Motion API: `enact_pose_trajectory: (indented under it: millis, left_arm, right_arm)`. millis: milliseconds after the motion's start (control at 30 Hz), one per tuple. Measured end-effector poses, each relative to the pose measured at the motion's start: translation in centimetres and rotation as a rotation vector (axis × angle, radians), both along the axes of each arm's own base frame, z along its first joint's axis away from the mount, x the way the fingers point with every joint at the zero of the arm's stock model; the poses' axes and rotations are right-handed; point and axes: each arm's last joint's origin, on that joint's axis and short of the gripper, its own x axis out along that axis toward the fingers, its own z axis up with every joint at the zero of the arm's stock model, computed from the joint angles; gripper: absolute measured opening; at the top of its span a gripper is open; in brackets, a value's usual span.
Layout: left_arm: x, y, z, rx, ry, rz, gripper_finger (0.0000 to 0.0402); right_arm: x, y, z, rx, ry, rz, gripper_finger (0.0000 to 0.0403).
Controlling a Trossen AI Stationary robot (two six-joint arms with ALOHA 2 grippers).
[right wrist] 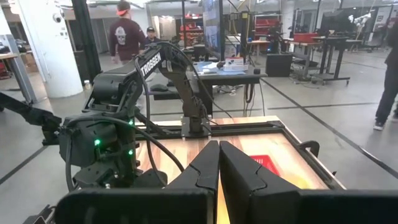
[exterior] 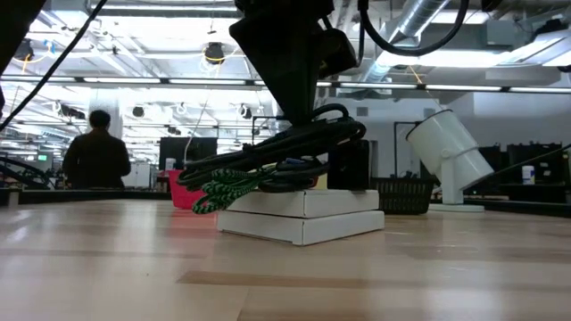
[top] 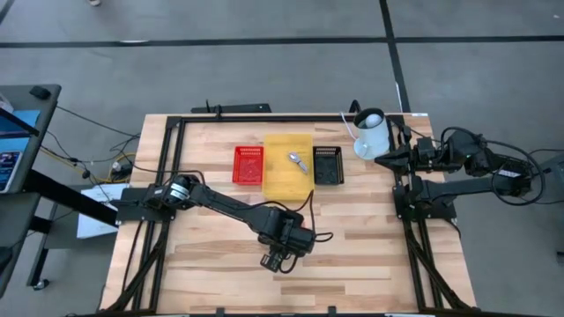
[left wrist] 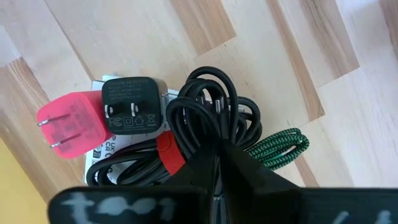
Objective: Pick and place items into bin
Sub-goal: Put the black charger cable in the yellow bin
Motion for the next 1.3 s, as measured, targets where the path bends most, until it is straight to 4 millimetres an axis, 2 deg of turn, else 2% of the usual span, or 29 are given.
enact_pose_trajectory:
  millis: [367,1000,1300]
  left_arm:
    - [-0.7,-0.2,-0.1,0.086,0.031,-0.015,0.0001]
    - [-0.8,-0.4,0.0,0.089,0.035,-0.010,0.0000]
    - [-0.8,-1.0,2.2,0.114,-0.010,-0.008,0.0000]
  right_arm:
    - [0.0,0.0,0.0,0.000,0.000,0.000,0.0008]
    - [0.0,0.0,0.0,0.000,0.000,0.000,0.0008]
    - [0.0,0.0,0.0,0.000,0.000,0.000,0.0008]
